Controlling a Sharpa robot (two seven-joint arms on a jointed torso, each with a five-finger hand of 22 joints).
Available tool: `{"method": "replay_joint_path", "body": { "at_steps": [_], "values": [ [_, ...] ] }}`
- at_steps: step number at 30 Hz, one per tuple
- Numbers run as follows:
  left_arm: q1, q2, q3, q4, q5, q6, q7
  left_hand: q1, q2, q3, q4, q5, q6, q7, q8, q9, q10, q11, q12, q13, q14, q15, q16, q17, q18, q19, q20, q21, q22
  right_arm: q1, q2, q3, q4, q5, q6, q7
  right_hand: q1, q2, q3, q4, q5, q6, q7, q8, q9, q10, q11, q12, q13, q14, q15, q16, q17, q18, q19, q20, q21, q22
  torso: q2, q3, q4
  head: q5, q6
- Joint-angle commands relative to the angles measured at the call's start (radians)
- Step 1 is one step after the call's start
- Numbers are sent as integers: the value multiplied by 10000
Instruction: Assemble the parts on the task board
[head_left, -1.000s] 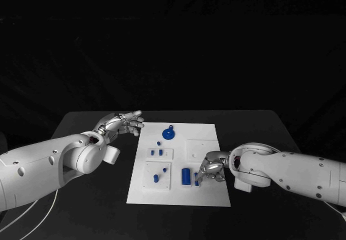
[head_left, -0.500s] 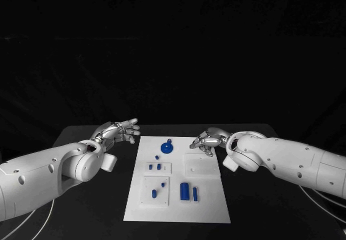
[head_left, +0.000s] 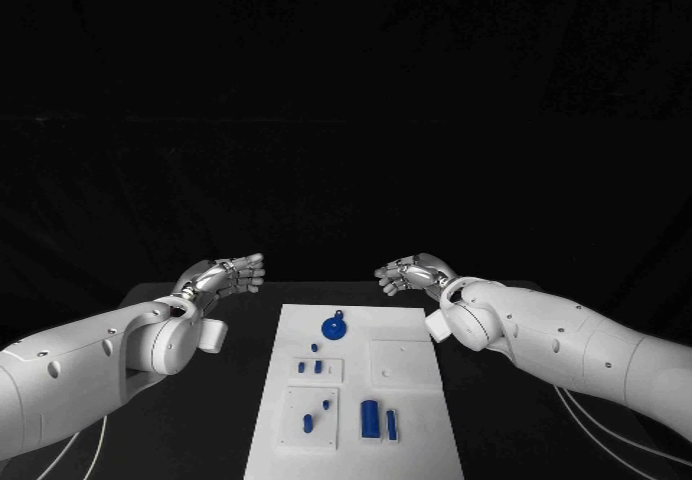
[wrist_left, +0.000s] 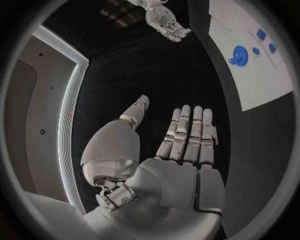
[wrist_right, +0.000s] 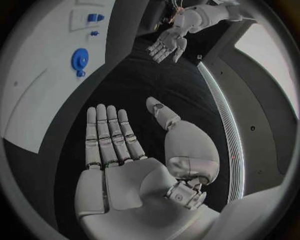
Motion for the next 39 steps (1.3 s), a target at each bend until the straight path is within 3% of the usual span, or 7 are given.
{"method": "replay_joint_path", "body": {
  "at_steps": [1,7,8,14,15,24,39],
  "values": [
    [19,230,16,-304,112,-1135,599,-89,-290,46,175,-16,-350,-215,-134,-32,-569,-141,-24,-125,-239,-12,-172,-75,-124,-151,-1,-141,-9,-74,172,124,-304,1599,-511,1086,34,82,-193,16,169,-229,-148,26,-65,343,-74,-345,-730,76,-88,-286,-419,23,18,101,-230,-187,-83,-6,24,22,125],
    [14,491,16,-650,131,-718,573,-182,-571,330,732,-13,-617,-356,-112,56,-878,-246,22,-95,-672,-15,-411,-139,-124,-485,136,-402,58,-141,300,172,-618,1599,-164,1152,24,160,-401,38,344,-97,-27,298,-154,867,-95,-1003,-1792,254,-148,-676,-1001,250,194,310,-687,-633,-165,31,55,75,240],
    [-4,416,9,-600,35,-595,244,-8936,825,-3641,2293,-549,-7087,-1460,-2502,-4215,-9043,-1337,-648,-780,-6539,-1619,-3788,-3833,-124,-5174,-640,-3661,-3826,-106,259,151,-531,1078,-233,622,-7989,665,-5636,2813,-2186,-7527,-1304,-1615,-5787,-8404,-1571,-2548,-4174,-7236,-1747,-4609,-5308,-1548,-5553,-1713,-4018,-10059,-104,0,13,63,172],
    [-225,302,150,-128,63,-1026,413,-8936,825,-3641,2293,-549,-7087,-1460,-2502,-4215,-9043,-1337,-648,-780,-6539,-1619,-3788,-3833,-124,-5174,-640,-3661,-5603,-182,94,122,-59,1343,-629,830,-7989,665,-5636,2813,-2186,-7527,-1304,-1615,-5787,-8404,-1571,-2548,-4174,-7236,-1747,-4609,-5308,-1548,-5553,-1713,-4018,-10059,-341,48,-139,240,-24],
    [-332,247,218,100,77,-1234,495,-8936,825,-3641,2293,-549,-7087,-1460,-2502,-4215,-9043,-1337,-648,-780,-6539,-1619,-3788,-3833,-124,-5174,-640,-3661,-12679,-218,15,108,170,1471,-820,931,-7989,665,-5636,2813,-2186,-7527,-1304,-1615,-5787,-8404,-1571,-2548,-4174,-7236,-1747,-4609,-5308,-1548,-5553,-1713,-4018,-10059,-455,71,-213,325,-119],
    [-1420,-315,916,2430,217,-3356,1328,-8936,825,-3641,2293,-549,-7087,-1460,-2502,-4215,-9043,-1337,-648,-780,-6539,-1619,-3788,-3833,-124,-5174,-640,-3661,-12679,-599,-815,-37,2554,2810,-2817,1980,-7989,665,-5636,2813,-2186,-7527,-1304,-1615,-5787,-8404,-1571,-2548,-4174,-7236,-1747,-4609,-5308,-1548,-5553,-1713,-4018,-10059,-1100,203,-628,807,-654],
    [-2265,-751,1456,4238,326,-5003,1974,-8936,825,-3641,2293,-549,-7087,-1460,-2502,-4215,-9043,-1337,-648,-780,-6539,-1619,-3788,-3833,-124,-5174,-640,-3661,-12679,-1098,-1901,-227,5677,4563,-5432,3355,-7989,665,-5636,2813,-2186,-7527,-1304,-1615,-5787,-8404,-1571,-2548,-4174,-7236,-1747,-4609,-5308,-1548,-5553,-1713,-4018,-10059,-1136,210,-651,834,-684]
  ]
}}
